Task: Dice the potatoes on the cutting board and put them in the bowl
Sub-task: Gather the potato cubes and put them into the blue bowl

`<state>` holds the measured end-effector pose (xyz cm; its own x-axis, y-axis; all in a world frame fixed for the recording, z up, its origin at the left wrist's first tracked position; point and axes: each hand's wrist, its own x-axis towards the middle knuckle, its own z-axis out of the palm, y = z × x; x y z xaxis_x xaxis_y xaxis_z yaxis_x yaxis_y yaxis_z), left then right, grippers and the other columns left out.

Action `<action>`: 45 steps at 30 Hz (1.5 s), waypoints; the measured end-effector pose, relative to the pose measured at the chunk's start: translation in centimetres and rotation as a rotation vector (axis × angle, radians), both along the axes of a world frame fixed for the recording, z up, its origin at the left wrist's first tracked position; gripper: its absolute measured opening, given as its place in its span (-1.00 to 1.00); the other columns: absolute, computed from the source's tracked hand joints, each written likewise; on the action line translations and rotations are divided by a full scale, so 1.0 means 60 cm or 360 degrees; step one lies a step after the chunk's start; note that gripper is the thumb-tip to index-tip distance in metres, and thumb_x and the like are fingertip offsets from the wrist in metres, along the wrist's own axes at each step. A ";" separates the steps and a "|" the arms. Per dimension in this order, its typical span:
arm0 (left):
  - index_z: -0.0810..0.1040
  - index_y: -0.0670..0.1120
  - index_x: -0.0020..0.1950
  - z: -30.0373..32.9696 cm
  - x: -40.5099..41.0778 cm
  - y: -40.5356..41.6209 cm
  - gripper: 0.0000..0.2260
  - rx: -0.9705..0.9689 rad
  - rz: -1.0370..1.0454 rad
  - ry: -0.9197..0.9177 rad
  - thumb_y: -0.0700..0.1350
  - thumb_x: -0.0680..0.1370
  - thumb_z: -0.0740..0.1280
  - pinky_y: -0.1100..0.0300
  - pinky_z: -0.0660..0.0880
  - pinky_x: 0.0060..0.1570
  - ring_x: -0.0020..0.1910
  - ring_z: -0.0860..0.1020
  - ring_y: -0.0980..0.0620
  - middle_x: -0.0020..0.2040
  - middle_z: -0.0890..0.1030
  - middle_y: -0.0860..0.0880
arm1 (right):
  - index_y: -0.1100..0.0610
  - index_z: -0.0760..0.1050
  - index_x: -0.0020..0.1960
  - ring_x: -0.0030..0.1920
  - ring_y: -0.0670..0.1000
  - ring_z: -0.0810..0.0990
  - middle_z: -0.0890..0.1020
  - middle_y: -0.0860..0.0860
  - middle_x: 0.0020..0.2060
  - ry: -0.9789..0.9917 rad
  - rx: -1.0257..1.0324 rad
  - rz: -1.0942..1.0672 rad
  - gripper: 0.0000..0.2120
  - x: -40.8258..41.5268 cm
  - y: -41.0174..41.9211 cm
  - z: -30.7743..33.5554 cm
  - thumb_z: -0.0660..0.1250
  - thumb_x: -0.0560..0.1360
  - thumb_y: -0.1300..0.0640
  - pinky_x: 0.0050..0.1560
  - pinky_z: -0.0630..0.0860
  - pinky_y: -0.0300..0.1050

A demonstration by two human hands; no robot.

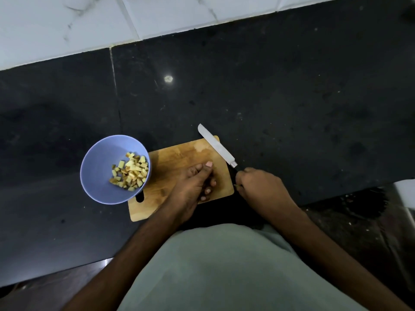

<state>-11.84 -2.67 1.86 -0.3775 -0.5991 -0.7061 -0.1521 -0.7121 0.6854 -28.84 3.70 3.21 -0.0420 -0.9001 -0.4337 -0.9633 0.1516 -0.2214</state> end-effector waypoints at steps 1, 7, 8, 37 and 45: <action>0.55 -0.13 -0.03 0.001 -0.004 0.002 -0.75 0.0013 0.0001 -0.0005 0.03 0.67 0.26 0.29 0.31 -0.49 -0.43 0.42 0.11 -0.30 0.57 -0.06 | 0.10 0.48 0.02 -0.05 0.12 0.57 0.51 0.04 -0.06 -0.0020 0.0007 -0.0031 -0.88 0.001 0.000 -0.002 0.21 0.60 0.08 -0.20 0.43 -0.03; 0.57 -0.21 0.03 0.006 -0.002 0.007 -0.69 0.0029 0.0082 0.0156 0.01 0.70 0.20 0.21 0.51 -0.31 -0.28 0.58 -0.01 -0.15 0.62 -0.19 | 0.01 0.51 -0.07 -0.26 -0.04 0.52 0.52 -0.09 -0.25 -0.0502 -0.0051 -0.0415 -0.90 -0.006 0.001 0.018 0.37 0.43 0.04 -0.25 0.39 -0.15; 0.57 -0.23 0.04 0.007 0.001 0.008 -0.67 0.0053 0.0125 0.0187 0.02 0.70 0.18 0.19 0.54 -0.27 -0.25 0.60 -0.04 -0.12 0.62 -0.22 | 0.01 0.50 -0.08 -0.31 -0.07 0.50 0.52 -0.09 -0.30 -0.0642 -0.0087 -0.0491 -0.90 -0.003 -0.003 0.027 0.38 0.43 0.05 -0.29 0.38 -0.16; 0.45 -0.24 0.42 0.101 0.251 -0.003 -0.24 -0.0269 0.1674 0.0656 0.38 0.61 -0.02 -0.03 0.35 0.46 0.32 0.58 -0.14 0.29 0.61 -0.24 | 0.08 0.46 0.39 0.18 0.04 0.57 0.58 0.04 0.22 -0.0683 -0.0269 0.0680 -0.62 0.307 -0.208 0.090 0.17 0.61 0.26 0.21 0.51 -0.08; 0.39 -0.13 0.50 0.095 0.245 -0.004 -0.18 -0.0335 0.1595 0.0800 0.45 0.55 -0.10 0.09 0.43 0.28 0.43 0.47 -0.02 0.42 0.52 -0.14 | -0.02 0.23 0.49 0.14 0.02 0.62 0.61 -0.04 0.22 -0.0650 -0.0555 0.0616 -0.46 0.303 -0.207 0.090 0.27 0.57 0.25 0.12 0.59 0.05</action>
